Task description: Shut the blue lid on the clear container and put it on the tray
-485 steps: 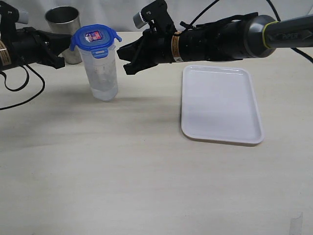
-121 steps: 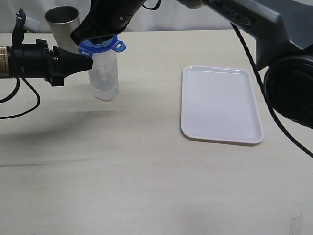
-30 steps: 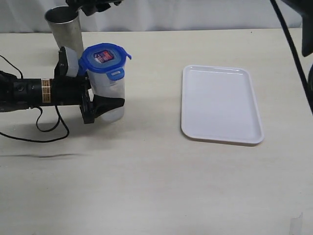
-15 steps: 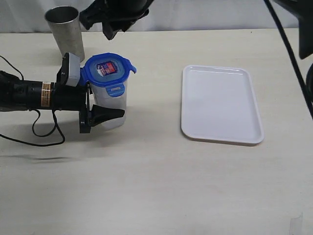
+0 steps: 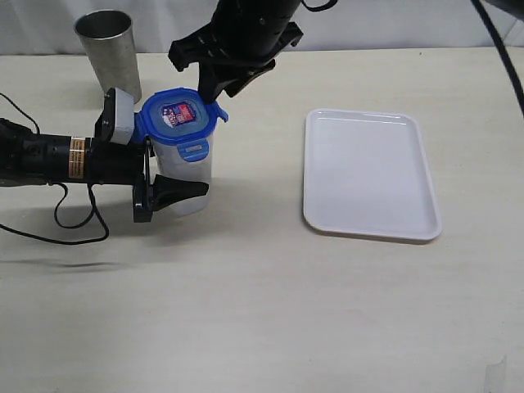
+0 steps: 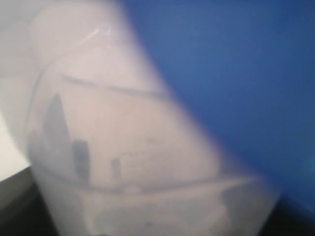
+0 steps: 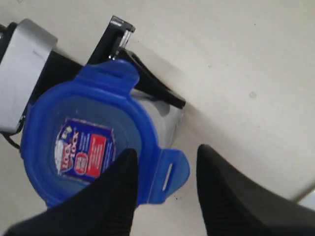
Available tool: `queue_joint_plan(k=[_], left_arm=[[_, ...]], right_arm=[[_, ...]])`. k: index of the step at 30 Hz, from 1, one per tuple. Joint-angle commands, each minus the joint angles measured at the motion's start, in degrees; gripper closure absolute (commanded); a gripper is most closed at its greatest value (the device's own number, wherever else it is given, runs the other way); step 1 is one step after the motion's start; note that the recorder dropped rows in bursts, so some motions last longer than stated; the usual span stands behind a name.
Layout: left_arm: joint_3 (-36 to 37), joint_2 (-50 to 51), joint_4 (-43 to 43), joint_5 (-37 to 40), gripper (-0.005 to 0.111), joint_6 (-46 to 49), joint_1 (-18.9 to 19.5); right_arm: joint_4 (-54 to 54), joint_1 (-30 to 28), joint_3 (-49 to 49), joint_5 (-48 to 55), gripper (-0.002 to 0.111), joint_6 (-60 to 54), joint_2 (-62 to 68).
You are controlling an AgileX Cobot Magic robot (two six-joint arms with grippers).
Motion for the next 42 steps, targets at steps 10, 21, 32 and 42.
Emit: queue_joint_plan(k=[10, 21, 32, 42], left_arm=[[0.00, -0.65, -2.83, -1.82, 0.107, 0.23, 0.22], [0.00, -0.65, -2.97, -1.82, 0.107, -0.41, 0.22], [0.00, -0.65, -2.97, -1.82, 0.107, -0.41, 0.22], [0.00, -0.65, -2.97, -1.82, 0.107, -0.41, 0.22]], right_arm=[[2.83, -0.32, 18.27, -11.43, 0.070, -2.27, -9.89], [8.61, -0.41, 17.62, -15.51, 0.070, -6.34, -10.89], [9.00, -0.41, 17.62, -16.84, 0.070, -6.24, -8.23], [10.31, -0.41, 17.62, -15.30, 0.070, -6.13, -5.25]])
